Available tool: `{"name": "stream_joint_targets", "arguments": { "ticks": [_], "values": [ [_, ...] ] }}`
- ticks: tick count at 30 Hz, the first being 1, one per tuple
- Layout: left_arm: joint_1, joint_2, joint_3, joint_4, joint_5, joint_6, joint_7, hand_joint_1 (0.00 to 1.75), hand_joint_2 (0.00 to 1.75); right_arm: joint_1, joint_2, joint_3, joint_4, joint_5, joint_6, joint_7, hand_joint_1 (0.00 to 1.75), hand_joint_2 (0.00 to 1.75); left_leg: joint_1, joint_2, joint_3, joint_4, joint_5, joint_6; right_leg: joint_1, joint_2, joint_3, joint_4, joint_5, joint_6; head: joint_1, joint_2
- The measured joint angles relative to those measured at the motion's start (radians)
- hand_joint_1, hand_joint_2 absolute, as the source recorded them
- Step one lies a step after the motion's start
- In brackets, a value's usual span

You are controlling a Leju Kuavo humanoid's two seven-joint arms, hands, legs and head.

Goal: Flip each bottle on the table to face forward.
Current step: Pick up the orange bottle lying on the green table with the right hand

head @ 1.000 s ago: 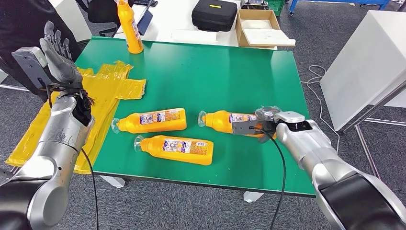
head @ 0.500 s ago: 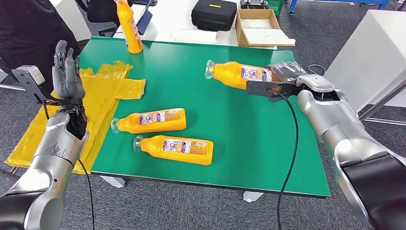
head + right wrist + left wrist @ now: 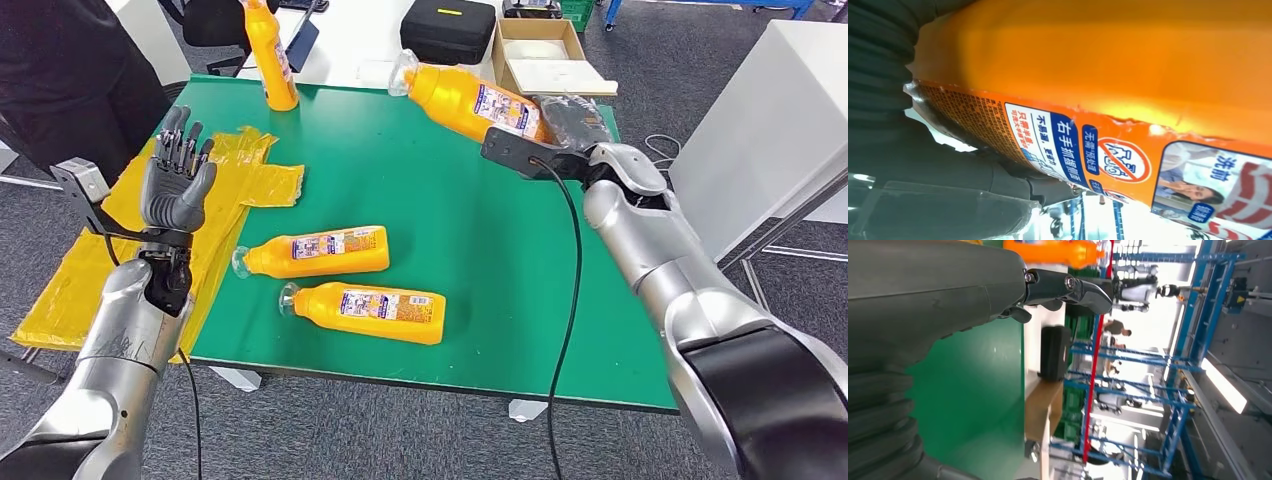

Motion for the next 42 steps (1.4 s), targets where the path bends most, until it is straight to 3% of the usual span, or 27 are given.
{"name": "stream_joint_targets", "arguments": {
  "ticks": [6,15,23,26,35,42],
  "values": [
    [0.018,-0.018,-0.04,-0.06,0.043,-0.001,0.023,0.0,1.75,0.072,0.081,-0.048,-0.035,-0.051,-0.063,-0.008,1.75,1.75,0.0,0.0,0.0,0.0,0.0,0.0,0.0,0.0,0.0,0.0,0.0,0.0,0.0,0.0],
    [0.026,-0.033,-0.07,-0.093,0.06,0.014,0.027,0.0,1.75,0.101,0.127,-0.076,-0.051,-0.082,-0.083,-0.022,1.75,1.75,0.0,0.0,-0.001,0.0,0.0,0.0,0.0,0.0,-0.001,0.0,0.001,-0.001,0.0,0.0],
    [-0.008,-0.17,-0.189,-0.126,0.121,0.121,0.069,0.0,1.75,0.199,0.311,-0.077,-0.085,-0.105,-0.202,0.031,1.75,1.75,0.0,0.0,-0.002,0.0,0.0,0.0,0.001,0.0,-0.003,0.0,0.001,-0.002,0.0,0.0],
    [-0.017,-0.205,-0.225,-0.135,0.169,0.134,0.085,0.0,1.75,0.221,0.35,-0.058,-0.1,-0.143,-0.218,0.063,1.75,1.75,0.0,0.0,-0.003,0.0,0.0,0.0,0.001,0.0,-0.003,0.0,0.001,-0.002,0.0,0.0],
    [-0.027,-0.262,-0.307,-0.192,0.269,0.168,0.131,0.0,1.75,0.228,0.389,0.102,-0.123,-0.348,-0.296,0.135,1.75,1.75,0.0,0.0,-0.003,0.0,0.0,0.0,0.001,0.0,-0.004,0.0,0.001,-0.002,0.0,0.0],
    [-0.035,-0.281,-0.318,-0.195,0.297,0.171,0.145,0.0,1.75,0.227,0.388,0.172,-0.136,-0.399,-0.317,0.186,1.75,1.75,0.0,0.0,-0.003,0.0,0.0,0.0,0.001,0.0,-0.004,0.0,0.001,-0.002,0.0,0.0]
  ]
}}
